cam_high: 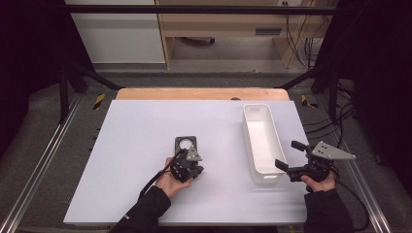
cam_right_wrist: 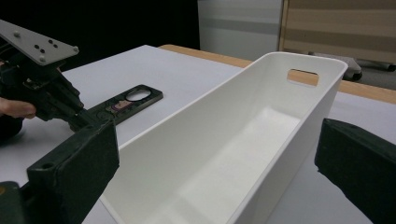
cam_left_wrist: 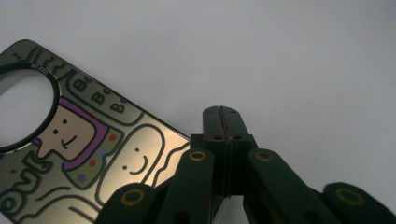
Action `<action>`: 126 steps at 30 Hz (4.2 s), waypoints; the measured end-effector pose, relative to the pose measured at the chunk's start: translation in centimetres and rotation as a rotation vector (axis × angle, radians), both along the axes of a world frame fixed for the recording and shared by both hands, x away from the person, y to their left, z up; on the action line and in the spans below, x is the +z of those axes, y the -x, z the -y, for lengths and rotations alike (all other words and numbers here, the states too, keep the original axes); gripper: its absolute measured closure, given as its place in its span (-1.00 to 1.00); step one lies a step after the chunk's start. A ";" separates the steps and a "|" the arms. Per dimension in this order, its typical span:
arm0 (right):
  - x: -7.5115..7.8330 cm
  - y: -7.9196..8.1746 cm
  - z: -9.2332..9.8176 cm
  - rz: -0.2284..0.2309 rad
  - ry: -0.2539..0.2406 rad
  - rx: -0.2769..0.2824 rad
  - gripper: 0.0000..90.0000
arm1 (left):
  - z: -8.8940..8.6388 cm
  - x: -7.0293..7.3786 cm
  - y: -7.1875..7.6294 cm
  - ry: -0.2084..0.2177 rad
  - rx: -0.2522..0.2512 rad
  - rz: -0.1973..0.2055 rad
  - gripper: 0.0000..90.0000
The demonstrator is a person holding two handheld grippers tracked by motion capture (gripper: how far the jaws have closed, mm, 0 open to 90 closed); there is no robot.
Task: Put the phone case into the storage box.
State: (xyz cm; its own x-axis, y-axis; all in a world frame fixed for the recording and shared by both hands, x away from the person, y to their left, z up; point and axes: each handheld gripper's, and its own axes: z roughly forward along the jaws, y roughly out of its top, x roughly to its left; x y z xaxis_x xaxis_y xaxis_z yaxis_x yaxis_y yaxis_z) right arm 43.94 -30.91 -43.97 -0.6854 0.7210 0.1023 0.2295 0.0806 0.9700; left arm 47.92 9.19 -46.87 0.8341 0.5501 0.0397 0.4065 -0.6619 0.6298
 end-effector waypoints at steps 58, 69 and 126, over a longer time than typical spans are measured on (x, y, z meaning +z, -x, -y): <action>0.1 0.1 0.1 0.002 -0.003 0.005 -0.99 | -6.2 0.5 1.3 -0.092 0.090 -0.016 0.99; 0.1 0.1 0.1 0.003 -0.005 0.006 -0.99 | -6.7 2.3 1.8 0.001 0.086 0.016 0.98; 0.3 0.2 0.0 0.008 0.002 0.009 -0.99 | -10.3 6.5 -2.7 0.192 0.273 0.139 -0.99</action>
State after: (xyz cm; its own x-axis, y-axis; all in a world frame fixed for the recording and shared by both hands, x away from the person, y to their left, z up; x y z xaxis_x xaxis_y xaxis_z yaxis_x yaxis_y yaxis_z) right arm 43.78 -30.96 -43.70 -0.6927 0.7149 0.0957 0.2211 0.0842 0.9716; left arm 50.60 19.52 -40.42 0.6496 0.7601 0.0172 0.4534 -0.4055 0.7937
